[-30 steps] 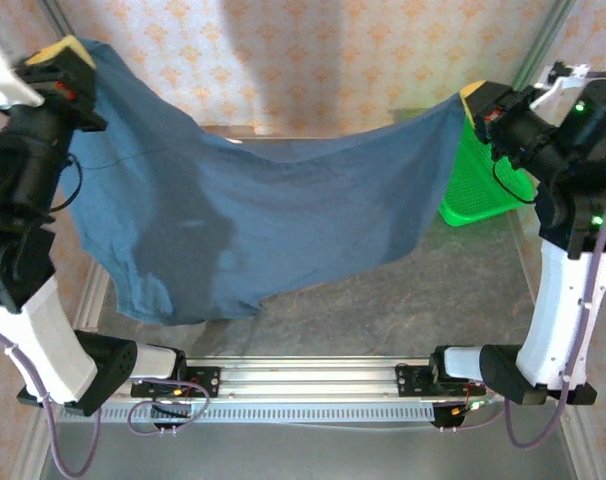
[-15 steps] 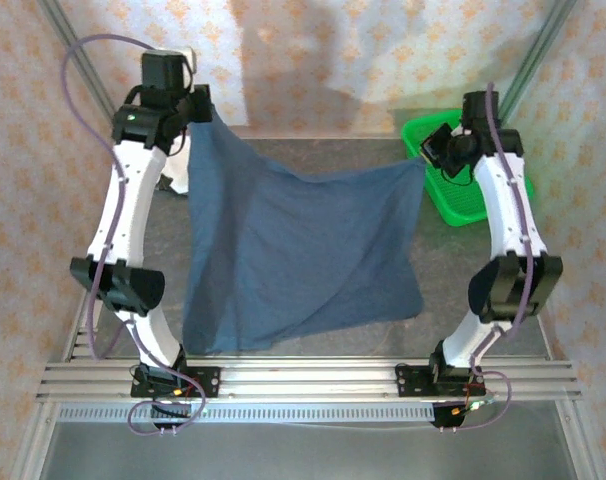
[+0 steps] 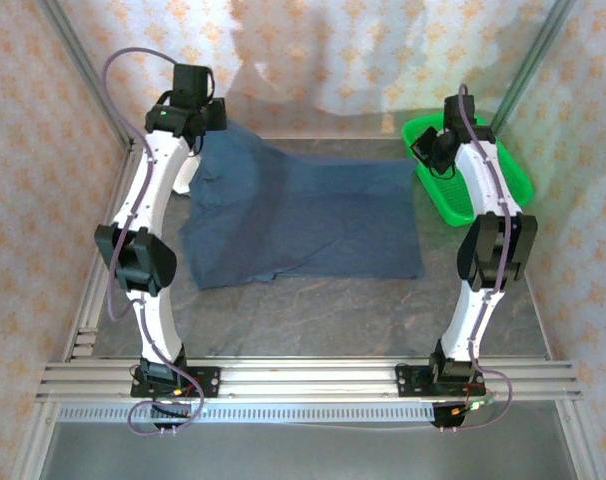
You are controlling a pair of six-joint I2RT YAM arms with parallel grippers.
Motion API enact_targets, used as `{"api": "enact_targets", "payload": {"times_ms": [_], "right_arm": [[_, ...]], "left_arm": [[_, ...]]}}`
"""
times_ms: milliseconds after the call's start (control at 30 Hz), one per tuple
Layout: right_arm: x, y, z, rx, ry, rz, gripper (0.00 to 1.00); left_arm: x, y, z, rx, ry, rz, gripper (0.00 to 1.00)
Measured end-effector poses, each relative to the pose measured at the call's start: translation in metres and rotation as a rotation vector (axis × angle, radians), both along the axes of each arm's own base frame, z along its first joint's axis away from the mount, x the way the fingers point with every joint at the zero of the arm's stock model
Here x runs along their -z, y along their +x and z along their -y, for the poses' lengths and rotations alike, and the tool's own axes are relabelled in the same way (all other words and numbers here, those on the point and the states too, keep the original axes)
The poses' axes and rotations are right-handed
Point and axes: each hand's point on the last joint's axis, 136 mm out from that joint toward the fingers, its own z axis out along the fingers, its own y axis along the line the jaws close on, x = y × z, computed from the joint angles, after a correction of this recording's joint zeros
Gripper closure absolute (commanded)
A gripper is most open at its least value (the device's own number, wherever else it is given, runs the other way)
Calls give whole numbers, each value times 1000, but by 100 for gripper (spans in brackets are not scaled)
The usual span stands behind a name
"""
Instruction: Fold and stack the t-shirts
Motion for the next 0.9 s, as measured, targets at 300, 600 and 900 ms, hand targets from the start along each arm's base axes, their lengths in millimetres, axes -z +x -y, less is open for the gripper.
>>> {"api": "enact_targets", "payload": {"times_ms": [300, 600, 900], "right_arm": [[31, 2, -3, -6, 23, -33, 100], [-107, -71, -25, -49, 142, 222, 100], [-275, -199, -47, -116, 253, 605, 100]], "left_arm": [[43, -9, 0, -32, -37, -97, 100], [-173, -134, -12, -32, -125, 357, 100], [-358, -296, -26, 3, -201, 863, 100]]}}
